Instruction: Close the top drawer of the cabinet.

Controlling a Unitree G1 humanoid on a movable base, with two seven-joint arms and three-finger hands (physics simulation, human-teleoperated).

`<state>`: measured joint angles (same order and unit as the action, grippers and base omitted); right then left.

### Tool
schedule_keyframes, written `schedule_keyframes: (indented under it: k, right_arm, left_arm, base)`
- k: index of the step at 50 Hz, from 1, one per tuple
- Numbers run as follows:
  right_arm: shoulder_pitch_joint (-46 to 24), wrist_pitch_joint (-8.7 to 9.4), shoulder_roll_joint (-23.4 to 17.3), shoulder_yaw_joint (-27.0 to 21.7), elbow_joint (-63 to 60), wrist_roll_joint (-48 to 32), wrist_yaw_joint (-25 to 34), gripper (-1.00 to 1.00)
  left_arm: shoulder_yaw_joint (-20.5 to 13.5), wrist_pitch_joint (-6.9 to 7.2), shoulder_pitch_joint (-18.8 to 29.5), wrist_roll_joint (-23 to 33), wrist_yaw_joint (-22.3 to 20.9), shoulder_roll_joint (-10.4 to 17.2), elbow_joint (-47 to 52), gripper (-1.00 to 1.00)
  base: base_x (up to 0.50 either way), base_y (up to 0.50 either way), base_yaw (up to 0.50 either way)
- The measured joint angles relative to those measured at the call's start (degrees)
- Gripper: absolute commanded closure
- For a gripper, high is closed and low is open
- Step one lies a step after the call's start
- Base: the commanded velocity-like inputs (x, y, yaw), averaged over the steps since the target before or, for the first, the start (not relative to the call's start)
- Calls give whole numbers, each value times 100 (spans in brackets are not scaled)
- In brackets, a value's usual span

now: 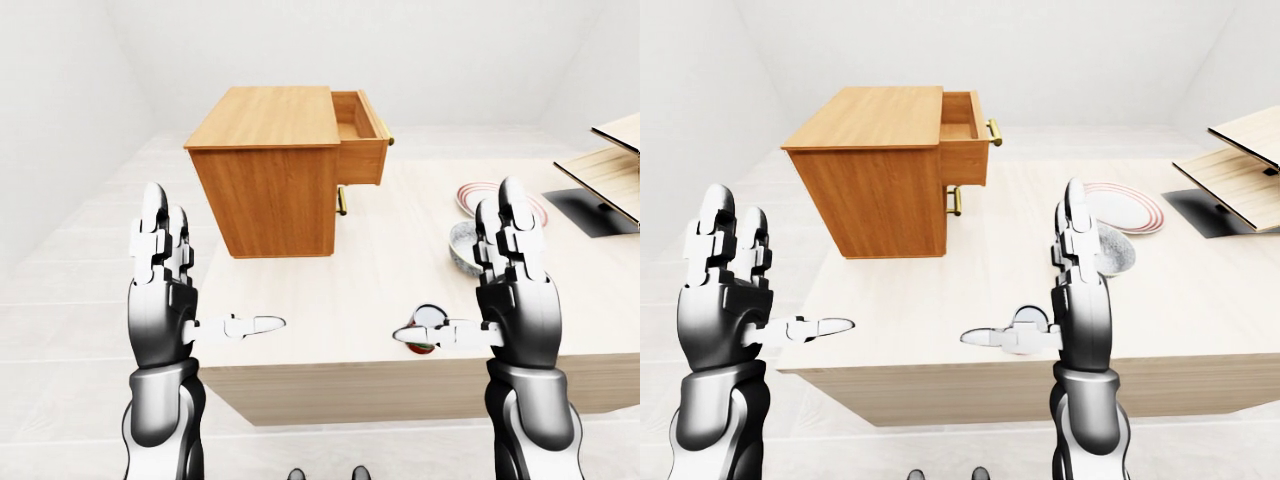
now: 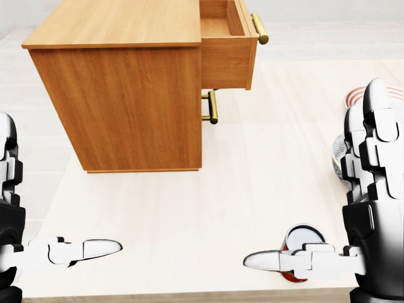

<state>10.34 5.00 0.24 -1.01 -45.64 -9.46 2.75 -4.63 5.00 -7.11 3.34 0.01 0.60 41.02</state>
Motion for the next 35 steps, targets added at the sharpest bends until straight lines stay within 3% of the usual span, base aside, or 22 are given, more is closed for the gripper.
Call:
schedule_keyframes:
  k: [16, 35]
  right_arm:
    - [31, 0, 8, 32, -46, -59, -18, -100]
    - [18, 0, -4, 34, -48, -50, 31, -100]
  left_arm:
    - [-2, 0, -10, 21, 1, 5, 2, -100]
    - [37, 0, -12, 81, 2, 1, 14, -100]
  base:
    - [3, 6, 0]
    - [37, 0, 0]
